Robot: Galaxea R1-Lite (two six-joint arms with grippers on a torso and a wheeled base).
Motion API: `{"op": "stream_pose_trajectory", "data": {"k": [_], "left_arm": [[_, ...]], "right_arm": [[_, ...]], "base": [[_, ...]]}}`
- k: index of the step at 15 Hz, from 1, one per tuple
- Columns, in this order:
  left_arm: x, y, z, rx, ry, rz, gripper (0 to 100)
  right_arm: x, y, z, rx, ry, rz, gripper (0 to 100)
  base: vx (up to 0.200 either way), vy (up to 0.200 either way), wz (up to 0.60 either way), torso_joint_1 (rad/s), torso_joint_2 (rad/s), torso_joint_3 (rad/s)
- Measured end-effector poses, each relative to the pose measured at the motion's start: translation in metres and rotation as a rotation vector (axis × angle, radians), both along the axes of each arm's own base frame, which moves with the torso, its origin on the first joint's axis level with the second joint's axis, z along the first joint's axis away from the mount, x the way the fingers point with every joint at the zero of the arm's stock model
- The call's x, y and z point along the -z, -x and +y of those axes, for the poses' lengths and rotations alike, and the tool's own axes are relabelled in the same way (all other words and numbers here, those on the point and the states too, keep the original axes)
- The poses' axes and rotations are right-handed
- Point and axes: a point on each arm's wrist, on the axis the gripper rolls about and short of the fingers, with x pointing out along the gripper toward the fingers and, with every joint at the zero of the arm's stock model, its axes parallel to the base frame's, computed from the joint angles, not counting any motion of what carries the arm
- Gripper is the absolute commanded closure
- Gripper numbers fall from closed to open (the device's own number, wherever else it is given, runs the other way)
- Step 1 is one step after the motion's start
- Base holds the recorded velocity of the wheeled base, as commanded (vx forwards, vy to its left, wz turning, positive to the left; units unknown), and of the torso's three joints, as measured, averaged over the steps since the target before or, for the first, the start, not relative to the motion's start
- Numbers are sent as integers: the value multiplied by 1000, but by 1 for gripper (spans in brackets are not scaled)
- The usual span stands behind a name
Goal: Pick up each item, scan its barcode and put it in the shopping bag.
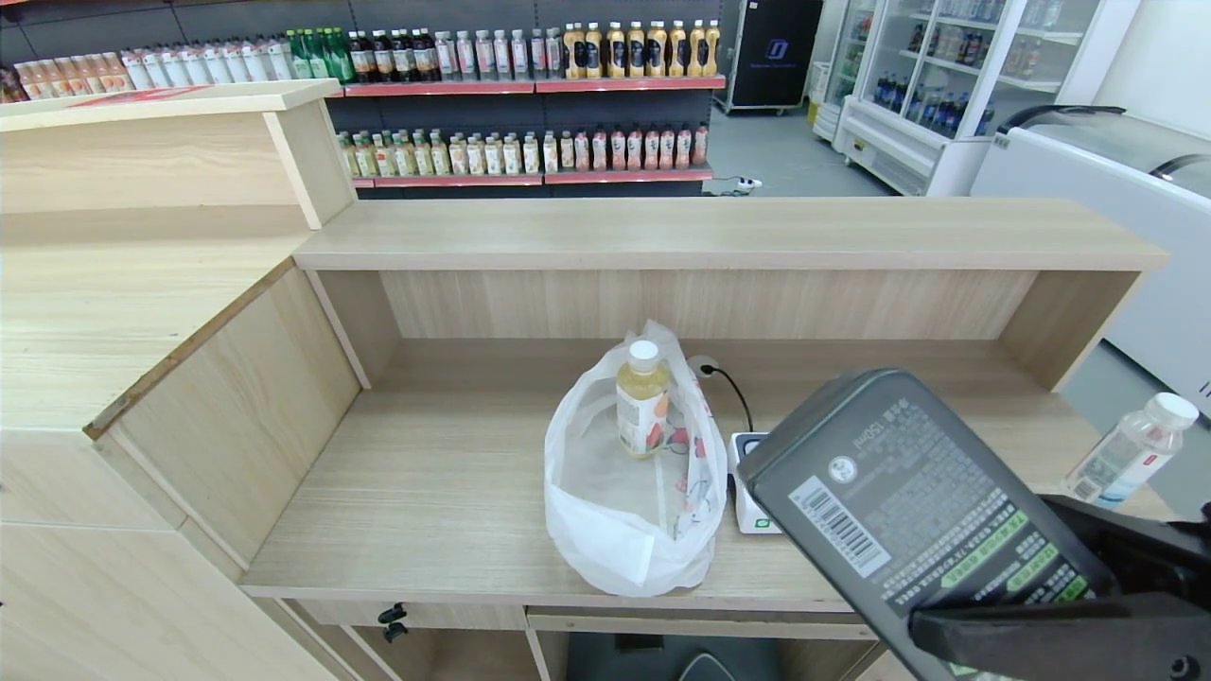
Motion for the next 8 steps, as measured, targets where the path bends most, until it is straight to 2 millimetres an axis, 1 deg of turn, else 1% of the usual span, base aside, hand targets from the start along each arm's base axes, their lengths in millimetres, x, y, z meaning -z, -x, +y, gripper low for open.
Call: {"op": "stream_pose_trajectory", "data": {"k": [8], "left_arm": [[0, 0, 0, 0, 0, 0, 100]], "right_arm": [[-2, 1, -1, 1, -5, -6, 100]], "base": [[0, 0, 0, 0, 0, 0]]}}
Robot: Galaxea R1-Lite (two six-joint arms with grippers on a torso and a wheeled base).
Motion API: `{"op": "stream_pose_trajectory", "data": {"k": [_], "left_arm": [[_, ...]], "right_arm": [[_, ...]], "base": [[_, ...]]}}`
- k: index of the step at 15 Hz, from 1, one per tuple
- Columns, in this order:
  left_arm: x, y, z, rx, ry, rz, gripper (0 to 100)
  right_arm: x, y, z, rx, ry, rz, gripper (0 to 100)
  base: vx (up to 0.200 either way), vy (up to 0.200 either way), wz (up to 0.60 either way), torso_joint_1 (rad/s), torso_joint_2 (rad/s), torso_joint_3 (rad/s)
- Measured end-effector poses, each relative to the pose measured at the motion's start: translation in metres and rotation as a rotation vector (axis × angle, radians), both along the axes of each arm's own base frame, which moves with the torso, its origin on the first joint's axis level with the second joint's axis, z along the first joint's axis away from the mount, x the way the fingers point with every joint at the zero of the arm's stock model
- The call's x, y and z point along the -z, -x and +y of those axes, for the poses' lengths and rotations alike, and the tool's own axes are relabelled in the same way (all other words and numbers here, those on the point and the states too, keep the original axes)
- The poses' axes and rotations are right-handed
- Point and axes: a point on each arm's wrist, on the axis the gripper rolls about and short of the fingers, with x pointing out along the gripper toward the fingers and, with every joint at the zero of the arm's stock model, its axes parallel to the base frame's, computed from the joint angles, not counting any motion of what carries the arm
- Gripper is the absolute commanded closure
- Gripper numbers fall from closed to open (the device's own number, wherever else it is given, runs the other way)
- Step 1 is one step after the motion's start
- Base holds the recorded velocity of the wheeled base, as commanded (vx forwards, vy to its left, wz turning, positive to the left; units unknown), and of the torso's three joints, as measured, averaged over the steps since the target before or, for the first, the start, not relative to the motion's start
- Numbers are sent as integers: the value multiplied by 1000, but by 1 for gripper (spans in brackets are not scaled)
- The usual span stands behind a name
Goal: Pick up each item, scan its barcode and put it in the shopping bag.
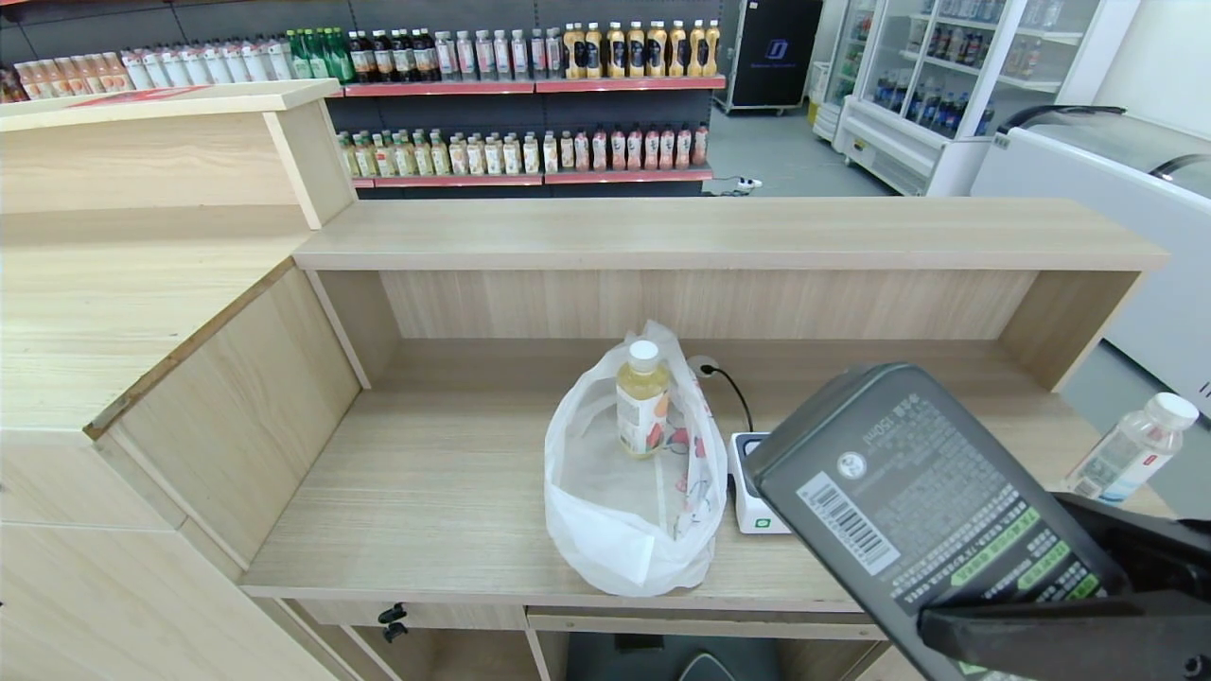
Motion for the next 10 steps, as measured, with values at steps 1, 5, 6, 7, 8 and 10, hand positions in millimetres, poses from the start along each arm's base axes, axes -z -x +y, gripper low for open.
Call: {"op": "stream_pose_trajectory", "data": {"k": [1, 5, 6, 7, 8, 10], "left_arm": [[0, 0, 0, 0, 0, 0, 100], [0, 0, 0, 0, 0, 0, 100], [0, 0, 0, 0, 0, 0, 100], [0, 0, 0, 0, 0, 0, 100], [0, 0, 0, 0, 0, 0, 100], [0, 0, 0, 0, 0, 0, 100]], "right_arm": [[0, 0, 0, 0, -2, -2, 100], [-10, -9, -9, 89, -51, 201, 100], [-12, -17, -18, 188, -101, 403, 100], [-11, -26, -32, 310, -185, 655, 100], [-7, -33, -48, 448, -301, 880, 100], [-1, -41, -82, 737, -641, 1235, 100]], "base": [[0, 0, 0, 0, 0, 0], [0, 0, 0, 0, 0, 0], [0, 0, 0, 0, 0, 0], [0, 0, 0, 0, 0, 0], [0, 0, 0, 0, 0, 0], [0, 0, 0, 0, 0, 0]]}}
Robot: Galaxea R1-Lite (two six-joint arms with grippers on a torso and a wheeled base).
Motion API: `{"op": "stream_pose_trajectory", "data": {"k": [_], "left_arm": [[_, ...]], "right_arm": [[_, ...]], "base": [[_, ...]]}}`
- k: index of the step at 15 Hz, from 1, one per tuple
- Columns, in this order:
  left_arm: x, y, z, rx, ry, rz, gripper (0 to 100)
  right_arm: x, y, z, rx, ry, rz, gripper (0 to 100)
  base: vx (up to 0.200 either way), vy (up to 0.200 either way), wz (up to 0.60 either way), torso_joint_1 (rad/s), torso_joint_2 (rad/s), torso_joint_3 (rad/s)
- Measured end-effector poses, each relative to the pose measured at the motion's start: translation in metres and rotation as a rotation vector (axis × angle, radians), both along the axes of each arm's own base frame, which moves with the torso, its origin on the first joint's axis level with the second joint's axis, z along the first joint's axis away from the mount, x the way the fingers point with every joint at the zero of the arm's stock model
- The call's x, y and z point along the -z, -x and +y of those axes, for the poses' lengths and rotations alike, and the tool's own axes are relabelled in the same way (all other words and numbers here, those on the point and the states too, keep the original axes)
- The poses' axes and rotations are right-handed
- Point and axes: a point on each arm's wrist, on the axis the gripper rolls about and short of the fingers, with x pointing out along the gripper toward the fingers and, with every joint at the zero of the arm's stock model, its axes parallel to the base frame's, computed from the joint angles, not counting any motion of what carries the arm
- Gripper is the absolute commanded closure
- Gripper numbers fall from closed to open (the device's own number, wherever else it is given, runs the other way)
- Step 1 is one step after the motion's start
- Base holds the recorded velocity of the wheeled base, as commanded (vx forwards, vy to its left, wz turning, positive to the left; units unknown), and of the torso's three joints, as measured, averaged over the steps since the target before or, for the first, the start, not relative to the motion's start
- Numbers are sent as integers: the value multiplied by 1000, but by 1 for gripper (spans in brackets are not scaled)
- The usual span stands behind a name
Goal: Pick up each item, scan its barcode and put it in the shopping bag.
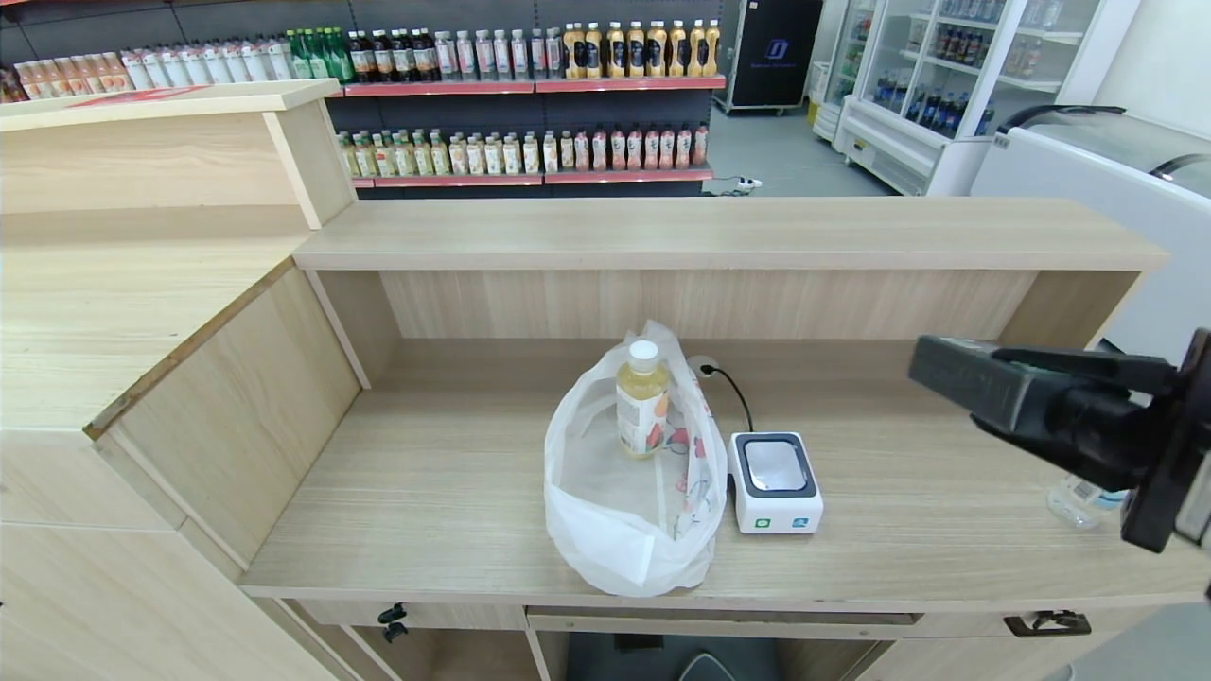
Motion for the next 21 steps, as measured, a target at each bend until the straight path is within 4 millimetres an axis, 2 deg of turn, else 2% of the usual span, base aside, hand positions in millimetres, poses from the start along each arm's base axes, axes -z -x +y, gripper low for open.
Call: {"op": "stream_pose_trajectory", "data": {"k": [2, 4, 6, 7, 10, 12, 15, 16, 19, 21], "left_arm": [[0, 0, 0, 0, 0, 0, 100], [0, 0, 0, 0, 0, 0, 100], [0, 0, 0, 0, 0, 0, 100], [0, 0, 0, 0, 0, 0, 100], [0, 0, 0, 0, 0, 0, 100], [0, 0, 0, 1, 0, 0, 100], [0, 0, 0, 0, 0, 0, 100], [0, 0, 0, 0, 0, 0, 100], [0, 0, 0, 0, 0, 0, 100], [0, 0, 0, 1, 0, 0, 100]], "right_arm": [[4, -3, -19, 288, -306, 224, 100], [6, -8, -31, 518, -608, 356, 100], [11, -13, -40, 722, -745, 365, 100], [17, -13, -41, 761, -768, 381, 100], [23, -11, -36, 768, -835, 395, 100], [20, -12, -24, 743, -988, 418, 100], [12, -24, -4, 504, -1251, 665, 100], [16, -31, -4, 503, -1290, 722, 100], [30, -54, -16, 578, -1421, 845, 100], [40, -70, -34, 587, -1474, 936, 100]], "base": [[0, 0, 0, 0, 0, 0], [0, 0, 0, 0, 0, 0], [0, 0, 0, 0, 0, 0], [0, 0, 600, 2, 2, 2], [0, 0, 600, 2, 2, -1], [0, 0, 300, 1, 1, 4], [0, 0, 0, 0, 0, 0], [0, 0, 0, 0, 0, 0], [0, 0, 0, 0, 0, 0], [0, 0, 0, 0, 0, 0]]}}
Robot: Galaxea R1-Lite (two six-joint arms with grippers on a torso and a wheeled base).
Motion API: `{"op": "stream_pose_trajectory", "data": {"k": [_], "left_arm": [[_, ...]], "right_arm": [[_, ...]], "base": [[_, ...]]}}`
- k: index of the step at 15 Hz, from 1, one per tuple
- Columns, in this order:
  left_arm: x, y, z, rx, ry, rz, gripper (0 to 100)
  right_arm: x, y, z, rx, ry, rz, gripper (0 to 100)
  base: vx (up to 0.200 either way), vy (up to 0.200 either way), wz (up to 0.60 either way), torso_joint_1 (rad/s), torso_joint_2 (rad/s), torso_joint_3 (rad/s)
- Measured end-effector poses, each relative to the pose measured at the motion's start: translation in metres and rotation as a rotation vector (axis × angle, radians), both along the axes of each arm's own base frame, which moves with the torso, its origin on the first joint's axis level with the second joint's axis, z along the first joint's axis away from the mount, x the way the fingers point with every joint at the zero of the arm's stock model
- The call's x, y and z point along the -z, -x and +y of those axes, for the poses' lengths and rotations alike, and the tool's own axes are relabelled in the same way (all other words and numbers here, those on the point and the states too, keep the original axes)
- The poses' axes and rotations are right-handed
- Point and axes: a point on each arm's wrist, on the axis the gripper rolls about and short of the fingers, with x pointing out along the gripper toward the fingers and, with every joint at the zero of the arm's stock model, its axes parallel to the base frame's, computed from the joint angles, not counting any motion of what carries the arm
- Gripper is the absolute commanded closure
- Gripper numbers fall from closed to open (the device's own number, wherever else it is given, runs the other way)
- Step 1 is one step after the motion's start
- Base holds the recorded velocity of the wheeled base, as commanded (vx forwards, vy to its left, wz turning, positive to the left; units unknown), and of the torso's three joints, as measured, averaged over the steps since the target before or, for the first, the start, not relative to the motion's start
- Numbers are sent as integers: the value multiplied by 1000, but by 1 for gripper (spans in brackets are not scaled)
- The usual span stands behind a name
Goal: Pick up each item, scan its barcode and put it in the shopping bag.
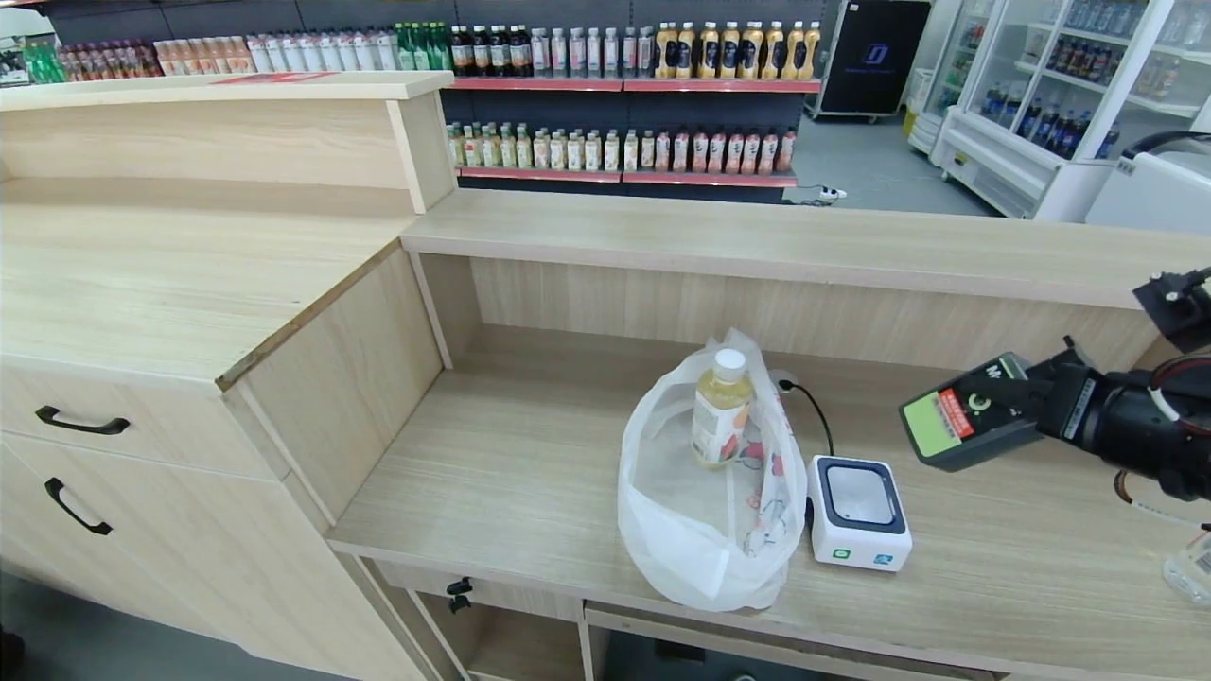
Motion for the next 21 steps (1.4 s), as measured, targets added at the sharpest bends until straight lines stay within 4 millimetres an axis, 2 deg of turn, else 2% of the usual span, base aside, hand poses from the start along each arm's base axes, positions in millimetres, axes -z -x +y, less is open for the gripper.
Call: {"op": "stream_pose_trajectory", "data": {"k": [3, 7, 13, 17, 21], "left_arm": [[0, 0, 0, -1, 0, 0, 100], [0, 0, 0, 0, 0, 0, 100], [0, 0, 0, -1, 0, 0, 100], [0, 0, 0, -1, 0, 0, 100], [0, 0, 0, -1, 0, 0, 100]], "right_arm": [[15, -12, -15, -36, -58, 46, 100], [38, -13, -16, -112, -86, 80, 100], [52, -46, -20, -119, -75, 37, 100], [69, -56, -20, -130, -60, 77, 100], [77, -63, -21, -128, -53, 81, 100]], "base": [[0, 0, 0, 0, 0, 0], [0, 0, 0, 0, 0, 0], [0, 0, 0, 0, 0, 0], [0, 0, 0, 0, 0, 0], [0, 0, 0, 0, 0, 0]]}}
